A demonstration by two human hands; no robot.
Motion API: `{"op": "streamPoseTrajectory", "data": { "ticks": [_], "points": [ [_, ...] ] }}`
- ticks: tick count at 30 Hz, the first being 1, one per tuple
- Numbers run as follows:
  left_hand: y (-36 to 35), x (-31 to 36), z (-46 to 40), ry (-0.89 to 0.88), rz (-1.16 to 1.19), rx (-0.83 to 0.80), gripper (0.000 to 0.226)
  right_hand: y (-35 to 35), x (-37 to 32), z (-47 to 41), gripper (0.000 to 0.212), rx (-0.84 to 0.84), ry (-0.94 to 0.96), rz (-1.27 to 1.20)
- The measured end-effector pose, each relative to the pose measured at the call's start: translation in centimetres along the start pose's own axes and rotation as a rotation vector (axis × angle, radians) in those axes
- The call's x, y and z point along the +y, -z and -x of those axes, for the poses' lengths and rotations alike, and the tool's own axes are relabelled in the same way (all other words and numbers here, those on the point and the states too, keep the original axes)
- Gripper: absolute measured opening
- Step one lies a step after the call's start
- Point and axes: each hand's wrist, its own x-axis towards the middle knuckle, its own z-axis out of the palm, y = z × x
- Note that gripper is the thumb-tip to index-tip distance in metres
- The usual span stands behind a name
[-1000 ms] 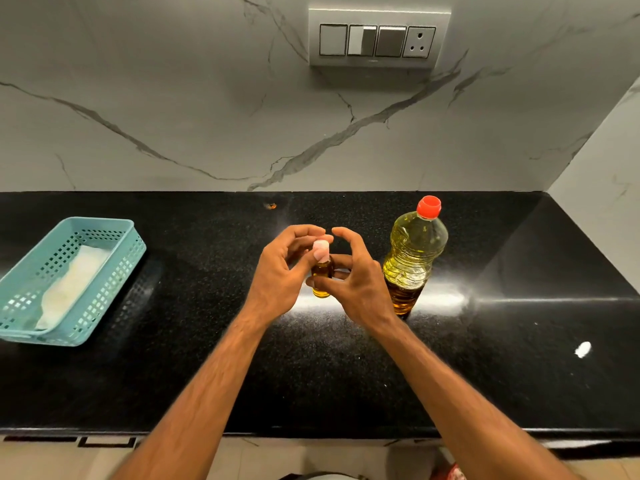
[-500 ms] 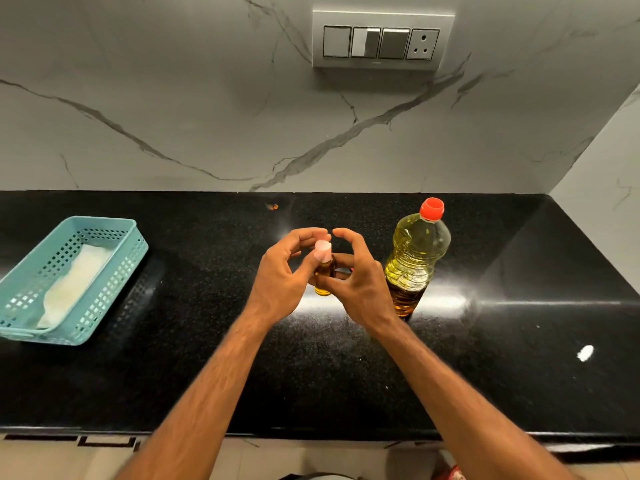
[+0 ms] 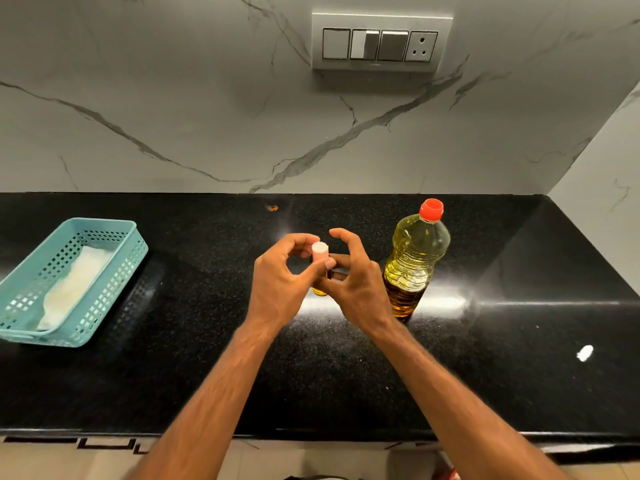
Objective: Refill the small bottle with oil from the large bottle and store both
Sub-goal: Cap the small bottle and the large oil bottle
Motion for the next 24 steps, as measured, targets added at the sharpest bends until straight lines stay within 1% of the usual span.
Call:
{"op": "streamPoseTrajectory", "data": {
  "ticks": [2,4,7,11,15,18,21,23,24],
  "points": [
    [-0.4,-0.2,0.3,-0.013,-0.051,0.041,0.032,-0.1,-0.1,0.2,0.079,-0.012,0.006,0.02],
    [-0.4,-0.4,0.3,-0.012,-0.073,0.037,0.028,-0.1,-0.1,0.3,0.079,-0.027,-0.017,-0.004],
    [0.2,-0.7,0.0,-0.037,-0.095,-0.05,0.027,0.3,0.2,0.3,0.082,-0.072,-0.056,-0.068],
    [0.6,-1.1,-0.5,-0.078,-0.125,-0.153,0.026,0.3,0.6,0.2,0.084,-0.111,-0.057,-0.075],
    [0.5,-2.1,-0.4,-0.076,-0.106,-0.195,0.023,-0.2,1.7,0.3,0.081,-0.156,-0.093,-0.172],
    [0.1,-3.3,0.0,-0.052,-0.122,-0.21,0.021,-1.5,3.5,0.1,0.08,-0.174,-0.115,-0.161],
    [-0.4,-5.0,-0.3,0.014,-0.126,-0.174,0.02,-2.9,5.5,-0.1,0.09,-0.207,-0.167,-0.09],
    [-0.7,-6.3,-0.9,0.095,-0.089,-0.098,0.02,-3.5,7.0,-0.2,0.096,-0.202,-0.239,-0.005],
    [-0.9,-6.9,-1.3,0.135,-0.076,-0.059,0.02,-3.7,7.7,-0.2,0.095,-0.182,-0.276,0.041]
  ]
}}
